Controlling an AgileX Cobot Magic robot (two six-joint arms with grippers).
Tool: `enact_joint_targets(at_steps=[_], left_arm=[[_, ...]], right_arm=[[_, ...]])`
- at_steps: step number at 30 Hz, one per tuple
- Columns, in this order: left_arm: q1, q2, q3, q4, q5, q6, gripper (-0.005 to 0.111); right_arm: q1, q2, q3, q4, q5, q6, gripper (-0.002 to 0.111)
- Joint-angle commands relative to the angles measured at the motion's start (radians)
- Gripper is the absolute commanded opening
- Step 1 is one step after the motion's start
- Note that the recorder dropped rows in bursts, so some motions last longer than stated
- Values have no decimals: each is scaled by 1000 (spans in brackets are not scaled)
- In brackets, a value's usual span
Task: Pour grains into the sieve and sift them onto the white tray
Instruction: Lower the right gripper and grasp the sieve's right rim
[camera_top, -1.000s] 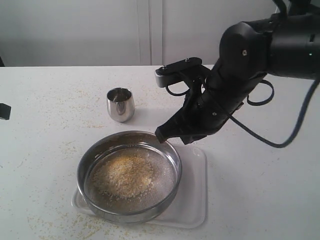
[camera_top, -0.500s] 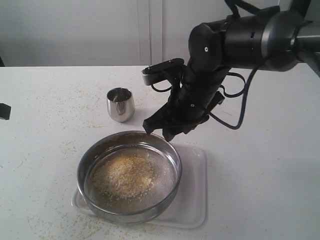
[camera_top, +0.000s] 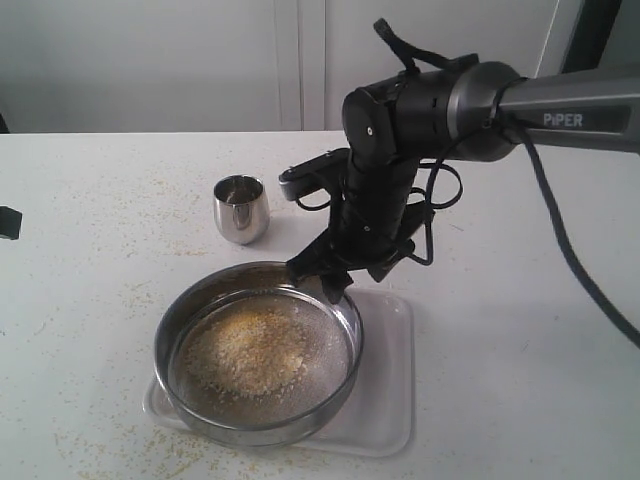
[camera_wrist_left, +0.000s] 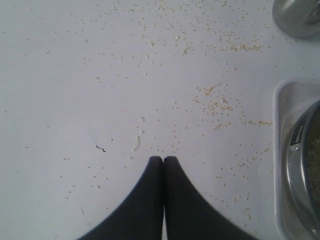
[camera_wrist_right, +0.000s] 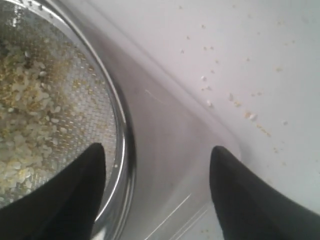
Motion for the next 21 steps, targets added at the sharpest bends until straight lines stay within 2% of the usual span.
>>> enact_joint_targets(at_steps=[1,8,19,21], left_arm=[[4,-7,8,-12,3,0,0],[4,-7,8,-12,3,0,0],[4,-7,8,-12,3,0,0],[4,-7,8,-12,3,0,0]], right_arm=[[0,23,-9,-13,-7,6,58],[0,72,-9,-13,-42,13,52],[0,104,-9,-13,-65,13,52],[0,104,-9,-13,-67,13,48]])
